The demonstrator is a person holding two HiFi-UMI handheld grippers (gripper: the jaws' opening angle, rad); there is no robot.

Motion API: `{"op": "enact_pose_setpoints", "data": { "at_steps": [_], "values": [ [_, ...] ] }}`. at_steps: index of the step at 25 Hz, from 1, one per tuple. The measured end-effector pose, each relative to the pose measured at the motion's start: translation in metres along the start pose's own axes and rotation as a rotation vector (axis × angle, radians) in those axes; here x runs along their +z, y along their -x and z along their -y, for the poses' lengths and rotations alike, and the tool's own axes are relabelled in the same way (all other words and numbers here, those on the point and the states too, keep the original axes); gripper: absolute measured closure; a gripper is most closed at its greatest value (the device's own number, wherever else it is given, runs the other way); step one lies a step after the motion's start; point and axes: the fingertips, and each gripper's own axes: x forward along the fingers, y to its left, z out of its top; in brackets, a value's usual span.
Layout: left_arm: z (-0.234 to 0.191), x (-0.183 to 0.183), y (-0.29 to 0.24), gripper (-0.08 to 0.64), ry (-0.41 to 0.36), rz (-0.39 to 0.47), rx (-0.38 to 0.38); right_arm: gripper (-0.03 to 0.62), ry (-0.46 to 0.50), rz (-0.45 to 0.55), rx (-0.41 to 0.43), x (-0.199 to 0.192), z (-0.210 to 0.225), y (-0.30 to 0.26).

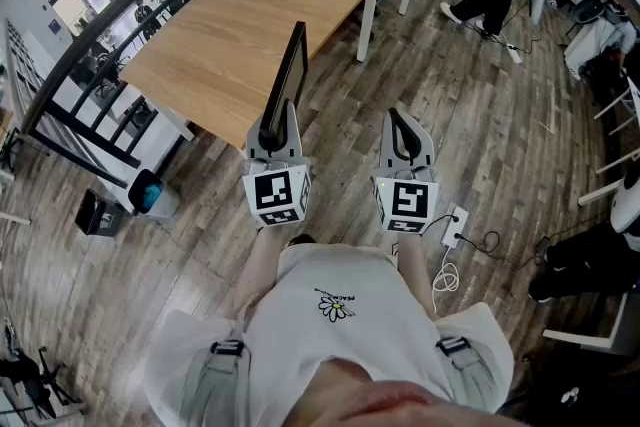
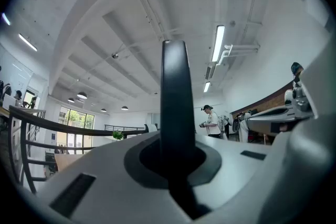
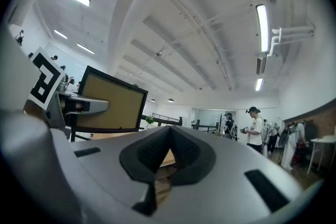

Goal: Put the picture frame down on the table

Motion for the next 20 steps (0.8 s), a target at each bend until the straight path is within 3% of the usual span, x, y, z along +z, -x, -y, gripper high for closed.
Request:
{"op": "enact_pose_setpoints", "data": {
  "at_steps": [11, 16, 20],
  "values": [
    [0.013, 0.001, -0.02, 0.537, 0.027, 0.013, -0.028, 0.584, -0.03, -0.006, 0.02, -0.002, 0.014, -0.004],
    [0.033, -0.014, -0.013, 0.537, 0.053, 0.012, -0.069, 0.583, -0.142, -0.029, 0.041, -0.025, 0.018, 0.014],
    [0.042, -0.011, -0.012, 0.537, 0.072, 0.052, -0.093, 0.583, -0.124, -0.075, 0.081, -0.042, 0.004, 0.025]
  ]
}}
